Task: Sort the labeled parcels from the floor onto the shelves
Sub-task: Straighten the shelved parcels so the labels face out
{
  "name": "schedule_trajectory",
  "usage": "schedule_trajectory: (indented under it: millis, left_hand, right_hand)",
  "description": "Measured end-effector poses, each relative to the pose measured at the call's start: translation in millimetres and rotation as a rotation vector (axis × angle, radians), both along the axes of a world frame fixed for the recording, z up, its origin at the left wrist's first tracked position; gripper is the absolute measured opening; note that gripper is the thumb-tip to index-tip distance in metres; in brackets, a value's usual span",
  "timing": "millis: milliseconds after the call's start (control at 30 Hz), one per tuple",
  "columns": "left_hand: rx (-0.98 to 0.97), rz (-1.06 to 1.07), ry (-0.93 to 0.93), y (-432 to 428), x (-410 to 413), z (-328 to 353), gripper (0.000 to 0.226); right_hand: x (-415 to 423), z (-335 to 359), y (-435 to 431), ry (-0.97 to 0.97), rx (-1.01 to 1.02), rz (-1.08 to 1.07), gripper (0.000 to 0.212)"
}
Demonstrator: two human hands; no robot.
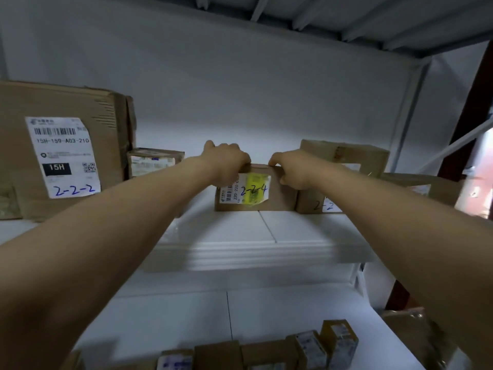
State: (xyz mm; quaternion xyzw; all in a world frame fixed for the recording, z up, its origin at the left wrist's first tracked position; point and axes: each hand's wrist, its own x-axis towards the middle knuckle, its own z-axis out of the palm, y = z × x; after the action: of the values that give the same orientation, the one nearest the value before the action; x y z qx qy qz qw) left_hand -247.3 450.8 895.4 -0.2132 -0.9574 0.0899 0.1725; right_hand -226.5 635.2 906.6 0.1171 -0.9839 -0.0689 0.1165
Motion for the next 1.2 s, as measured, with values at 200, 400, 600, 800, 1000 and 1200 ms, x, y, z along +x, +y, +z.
schedule_trajectory:
  millis: [200, 400, 600, 800, 1000, 1200]
  left_hand:
    - [-0.048, 0.083, -0.021, -12.9, 11.4, 21.6, 0.035]
    - [-0.076, 0.131, -0.042, -34.8, 17.9, 29.8, 0.034]
    - [-0.08, 0.155, -0.055, -45.0, 17.0, 32.3, 0.038]
    - [-0.034, 0.124, -0.139, -53.9, 19.8, 40.0, 0.038]
    - [0.068, 0.147, -0.279, -55.3, 10.9, 47.1, 0.037]
    - [0.133, 0.062, -0.259, 7.0, 15.2, 59.2, 0.064]
  right_hand:
    - [-7.5, -4.7, -7.5, 0.057, -0.134, 0.156, 0.048]
    - [-12.5, -8.6, -30.6, 0.075, -0.155, 0.227, 0.041]
    - [-15.0, -9.4, -39.1, 0.095, -0.183, 0.237, 0.035]
    - [-20.1, -13.8, -49.9, 0.132, -0.206, 0.256, 0.033]
    - [-13.1, -10.6, -49.2, 0.145, -0.174, 0.251, 0.037]
    - [2.9, 13.2, -6.2, 0.169, -0.221, 0.221, 0.041]
